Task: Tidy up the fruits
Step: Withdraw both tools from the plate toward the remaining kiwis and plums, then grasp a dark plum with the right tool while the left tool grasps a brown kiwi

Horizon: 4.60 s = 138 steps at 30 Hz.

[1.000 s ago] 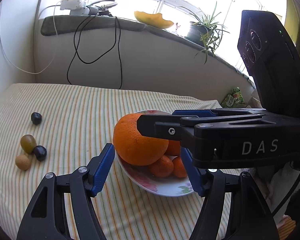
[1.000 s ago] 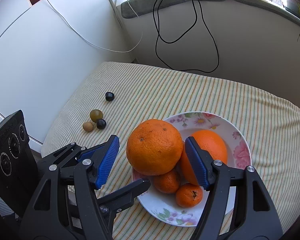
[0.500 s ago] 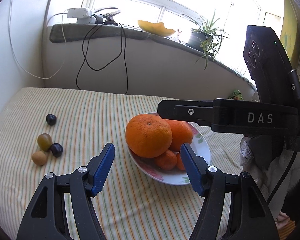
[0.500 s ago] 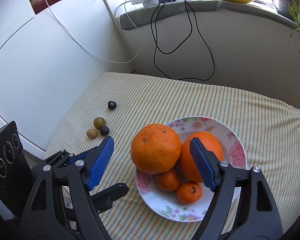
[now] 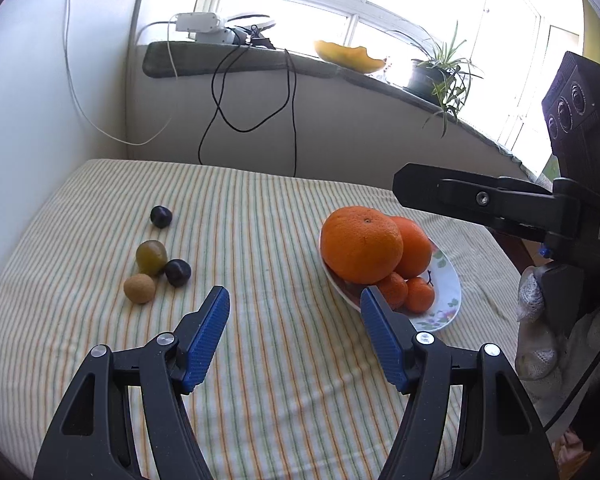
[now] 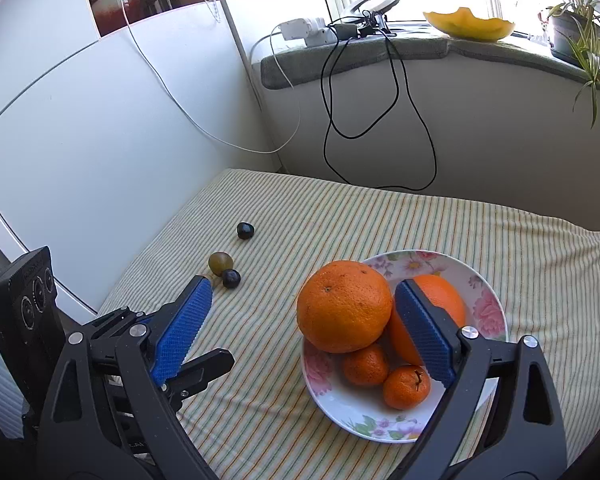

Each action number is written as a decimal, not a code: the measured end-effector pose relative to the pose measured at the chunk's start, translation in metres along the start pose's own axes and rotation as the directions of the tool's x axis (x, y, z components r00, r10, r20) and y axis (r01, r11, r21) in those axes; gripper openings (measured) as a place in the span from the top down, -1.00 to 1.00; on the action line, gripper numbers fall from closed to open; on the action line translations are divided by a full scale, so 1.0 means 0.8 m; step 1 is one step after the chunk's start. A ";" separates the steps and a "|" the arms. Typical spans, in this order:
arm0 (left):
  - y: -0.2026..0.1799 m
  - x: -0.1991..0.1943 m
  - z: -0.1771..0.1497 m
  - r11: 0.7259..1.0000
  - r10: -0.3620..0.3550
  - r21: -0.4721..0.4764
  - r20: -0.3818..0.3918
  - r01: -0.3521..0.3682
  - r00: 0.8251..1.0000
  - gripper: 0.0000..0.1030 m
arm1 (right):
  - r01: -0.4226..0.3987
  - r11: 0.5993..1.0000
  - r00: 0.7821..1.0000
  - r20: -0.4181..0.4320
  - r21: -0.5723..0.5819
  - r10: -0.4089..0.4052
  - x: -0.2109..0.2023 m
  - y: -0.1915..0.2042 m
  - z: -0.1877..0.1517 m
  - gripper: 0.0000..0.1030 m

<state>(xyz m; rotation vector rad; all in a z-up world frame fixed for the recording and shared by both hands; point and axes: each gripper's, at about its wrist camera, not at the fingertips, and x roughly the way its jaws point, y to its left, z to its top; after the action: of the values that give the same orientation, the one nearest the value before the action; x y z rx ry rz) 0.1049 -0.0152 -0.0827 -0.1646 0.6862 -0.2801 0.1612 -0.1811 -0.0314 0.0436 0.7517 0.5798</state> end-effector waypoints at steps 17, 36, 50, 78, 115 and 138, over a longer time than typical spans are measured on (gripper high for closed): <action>0.100 -0.024 -0.028 0.987 0.098 -0.129 0.009 -0.096 0.995 -0.32 | -0.088 0.993 0.996 -0.032 -0.082 0.086 0.040 0.074 -0.022 -0.87; 0.141 0.008 -0.023 0.986 0.079 -0.145 -0.034 -0.083 0.996 0.06 | -0.085 0.992 0.983 -0.174 -0.097 0.067 0.135 0.096 -0.036 0.17; 0.144 0.028 -0.015 0.990 0.069 -0.119 -0.060 -0.076 0.996 0.13 | -0.047 0.993 0.973 -0.228 -0.106 0.021 0.189 0.094 -0.038 0.36; 0.144 0.060 -0.007 0.992 0.098 -0.063 -0.135 -0.107 0.986 0.18 | -0.050 0.992 0.970 -0.241 -0.120 0.019 0.220 0.091 -0.029 0.44; 0.145 0.063 -0.005 0.993 0.098 -0.051 -0.124 -0.105 0.988 0.49 | -0.147 0.989 0.948 -0.284 0.009 0.143 0.245 0.086 -0.023 0.52; 0.077 0.000 -0.007 0.999 0.042 -0.017 -0.037 -0.043 0.998 0.49 | -0.148 0.989 0.978 -0.154 -0.021 0.143 0.121 0.067 -0.028 0.52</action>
<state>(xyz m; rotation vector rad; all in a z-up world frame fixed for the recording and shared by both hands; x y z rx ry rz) 0.1136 0.0428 -0.1015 -0.1618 0.7281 -0.2372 0.1775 -0.0900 -0.0962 0.0244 0.8927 0.7405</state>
